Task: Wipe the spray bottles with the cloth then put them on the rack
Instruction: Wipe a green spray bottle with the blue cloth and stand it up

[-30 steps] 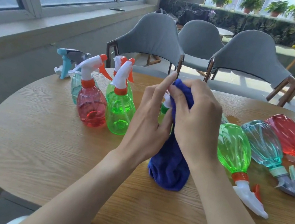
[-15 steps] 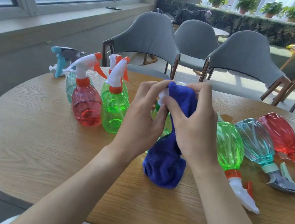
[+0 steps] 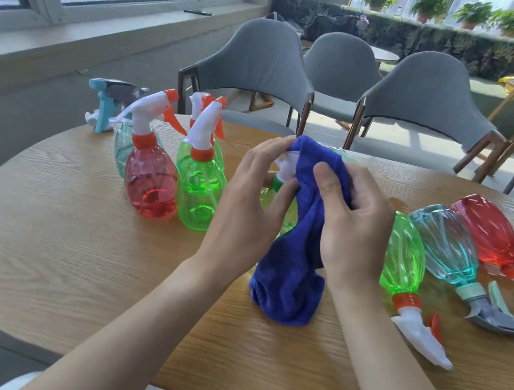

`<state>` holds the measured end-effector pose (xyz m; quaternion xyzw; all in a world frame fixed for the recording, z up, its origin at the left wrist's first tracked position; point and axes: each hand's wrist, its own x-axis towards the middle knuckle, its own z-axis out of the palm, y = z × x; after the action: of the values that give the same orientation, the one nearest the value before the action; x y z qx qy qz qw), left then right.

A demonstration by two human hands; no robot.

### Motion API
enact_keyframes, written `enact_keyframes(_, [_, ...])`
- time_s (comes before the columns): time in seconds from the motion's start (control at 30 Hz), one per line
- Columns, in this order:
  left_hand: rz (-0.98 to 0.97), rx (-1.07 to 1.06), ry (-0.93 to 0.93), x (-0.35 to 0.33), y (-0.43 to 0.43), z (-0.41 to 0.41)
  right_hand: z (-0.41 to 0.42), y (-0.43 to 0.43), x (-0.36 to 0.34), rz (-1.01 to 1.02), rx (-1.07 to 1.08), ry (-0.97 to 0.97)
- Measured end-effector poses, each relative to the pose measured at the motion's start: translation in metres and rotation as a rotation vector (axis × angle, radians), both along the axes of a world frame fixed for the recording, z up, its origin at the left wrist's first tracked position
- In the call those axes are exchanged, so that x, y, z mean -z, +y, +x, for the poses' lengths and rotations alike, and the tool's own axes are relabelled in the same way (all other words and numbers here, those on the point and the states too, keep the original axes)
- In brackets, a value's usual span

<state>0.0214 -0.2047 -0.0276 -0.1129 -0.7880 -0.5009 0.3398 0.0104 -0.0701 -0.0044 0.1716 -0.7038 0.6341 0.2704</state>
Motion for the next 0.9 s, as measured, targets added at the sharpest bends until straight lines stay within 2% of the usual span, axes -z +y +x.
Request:
enact_keyframes(0.17, [0.046, 0.004, -0.138, 0.005, 0.003, 0.001, -0.005, 0.004, 0.004, -0.088, -0.067, -0.061])
enact_keyframes(0.33, [0.054, -0.018, -0.125, 0.007, 0.003, -0.006, -0.005, 0.005, 0.005, -0.369, -0.309, -0.197])
enact_keyframes(0.4, [0.063, -0.041, -0.125, 0.007, 0.002, -0.008, -0.002, 0.003, 0.007, -0.495, -0.308, -0.246])
enact_keyframes(0.43, [0.082, -0.050, -0.130, 0.006, 0.001, -0.010, -0.002, 0.003, 0.008, -0.491, -0.271, -0.248])
enact_keyframes(0.53, [0.117, -0.071, -0.148, 0.006, -0.003, -0.015, -0.004, 0.007, 0.010, -0.372, -0.217, -0.236])
enact_keyframes(0.63, [0.098, -0.065, -0.152, 0.007, 0.000, -0.012, -0.003, 0.009, 0.008, -0.121, -0.200, -0.208])
enact_keyframes(0.73, [0.035, -0.075, -0.147, 0.007, 0.005, -0.006, -0.005, 0.005, 0.010, 0.093, -0.078, -0.152])
enact_keyframes(0.83, [0.023, -0.073, -0.138, 0.005, 0.008, -0.002, -0.007, 0.003, 0.014, 0.186, 0.039, -0.123])
enact_keyframes(0.9, [0.044, -0.059, -0.143, 0.005, 0.006, -0.002, -0.006, 0.002, 0.015, 0.176, 0.030, -0.136])
